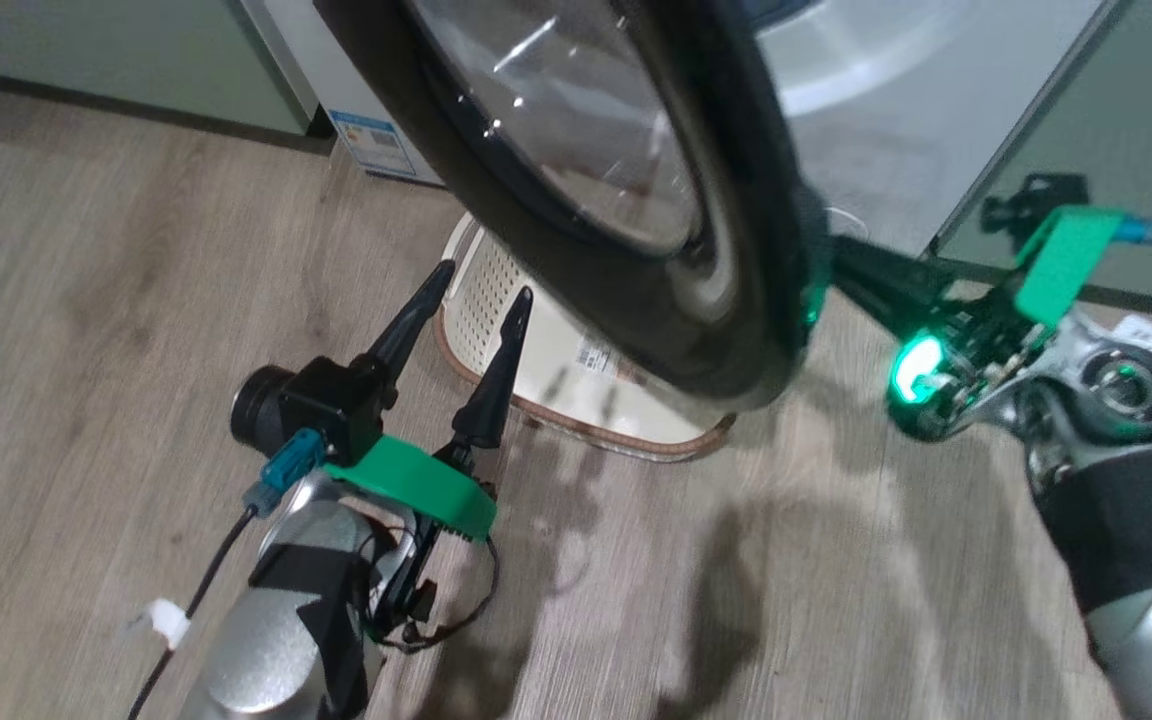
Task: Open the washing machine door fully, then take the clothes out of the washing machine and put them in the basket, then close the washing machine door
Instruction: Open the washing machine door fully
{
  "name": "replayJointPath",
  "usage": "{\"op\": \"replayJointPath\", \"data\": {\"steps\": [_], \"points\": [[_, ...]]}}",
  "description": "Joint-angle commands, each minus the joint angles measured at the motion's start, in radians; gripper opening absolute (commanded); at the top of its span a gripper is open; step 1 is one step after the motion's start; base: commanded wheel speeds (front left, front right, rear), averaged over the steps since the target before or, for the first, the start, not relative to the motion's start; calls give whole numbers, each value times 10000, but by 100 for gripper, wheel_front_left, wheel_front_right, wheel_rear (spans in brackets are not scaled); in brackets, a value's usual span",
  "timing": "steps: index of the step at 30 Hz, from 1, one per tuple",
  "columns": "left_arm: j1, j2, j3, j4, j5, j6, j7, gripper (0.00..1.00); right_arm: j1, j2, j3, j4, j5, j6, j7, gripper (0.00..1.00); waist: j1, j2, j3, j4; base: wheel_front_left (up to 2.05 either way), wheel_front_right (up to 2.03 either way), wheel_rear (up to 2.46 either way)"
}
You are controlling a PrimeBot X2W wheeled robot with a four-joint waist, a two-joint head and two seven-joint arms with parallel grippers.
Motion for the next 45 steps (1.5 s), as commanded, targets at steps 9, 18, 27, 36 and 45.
{"op": "replayJointPath", "data": {"steps": [9, 18, 27, 36, 45], "points": [[259, 154, 381, -125, 141, 12, -53, 100, 613, 199, 1394, -857, 829, 37, -465, 0, 1, -1, -621, 0, 0, 0, 0], [504, 154, 407, -15, 92, 16, -53, 100, 921, 200, 2191, -1036, 1357, 37, -872, 0, 1, -1, -1003, 25, 0, 0, 0], [624, 154, 372, 30, 54, 41, -53, 100, 1040, 189, 2332, -989, 1504, 37, -1172, 0, 1, -1, -1149, -31, 0, 0, 0], [698, 154, 370, 69, 44, 46, -53, 100, 1196, 60, 2201, -1119, 1447, 37, -1468, 0, 1, -1, -1279, -97, 0, 0, 0], [855, 165, 551, 79, 126, 34, -53, 100, 1738, -154, 1535, -1728, 923, 37, -2539, 100, 1, -1, -1462, -342, 0, 0, 0]]}}
